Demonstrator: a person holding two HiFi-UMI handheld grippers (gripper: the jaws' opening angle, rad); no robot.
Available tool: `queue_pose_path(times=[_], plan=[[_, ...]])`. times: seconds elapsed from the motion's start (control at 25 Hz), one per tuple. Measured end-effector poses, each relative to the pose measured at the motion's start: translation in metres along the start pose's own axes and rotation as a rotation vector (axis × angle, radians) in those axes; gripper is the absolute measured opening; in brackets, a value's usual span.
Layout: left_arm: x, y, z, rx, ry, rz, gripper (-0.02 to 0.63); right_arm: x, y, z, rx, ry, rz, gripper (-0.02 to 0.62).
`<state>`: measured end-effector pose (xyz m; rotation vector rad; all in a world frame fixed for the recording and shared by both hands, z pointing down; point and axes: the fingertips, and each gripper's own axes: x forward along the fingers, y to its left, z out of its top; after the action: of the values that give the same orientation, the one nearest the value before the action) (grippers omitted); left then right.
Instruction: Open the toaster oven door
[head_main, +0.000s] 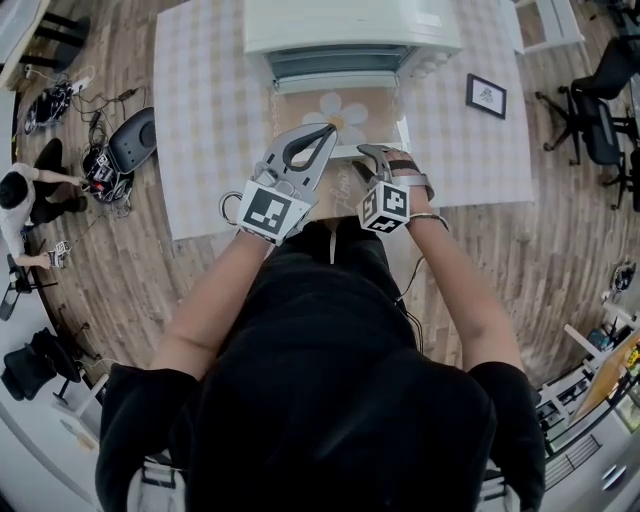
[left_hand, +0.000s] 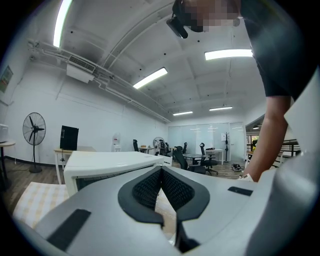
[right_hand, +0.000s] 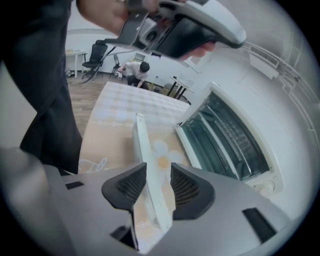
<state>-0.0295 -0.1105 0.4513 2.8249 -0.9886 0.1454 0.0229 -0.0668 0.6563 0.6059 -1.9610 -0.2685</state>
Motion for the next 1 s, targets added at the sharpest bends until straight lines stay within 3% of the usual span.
queue_pose_path(times=[0.24, 0.36, 0.52, 0.72, 0.88, 1.0], plan=[[0.01, 0.008, 0.023, 0.072, -0.061, 0.042, 0.015, -0.039, -0.065, 0.033, 0.192, -0.163, -0.037, 0.161], [0.011, 0.01, 0.03, 0.038, -0.034, 0.071, 0.015, -0.057, -0.092, 0.05, 0.253, -0.239, -0.057, 0.16], [0.013, 0.015, 0.042, 0.065, -0.067, 0.099, 0.015, -0.087, -0.122, 0.076, 0.324, -0.358, -0.077, 0.15], [0.022, 0.01, 0.062, 0.047, -0.067, 0.132, 0.015, -0.137, -0.157, 0.102, 0.429, -0.556, -0.091, 0.093], [0.019, 0.007, 0.073, 0.044, -0.093, 0.129, 0.015, -0.168, -0.175, 0.118, 0.55, -0.665, -0.089, 0.07], [0.016, 0.001, 0.084, 0.014, -0.084, 0.108, 0.015, -0.186, -0.183, 0.127, 0.553, -0.752, -0.1, 0.048]])
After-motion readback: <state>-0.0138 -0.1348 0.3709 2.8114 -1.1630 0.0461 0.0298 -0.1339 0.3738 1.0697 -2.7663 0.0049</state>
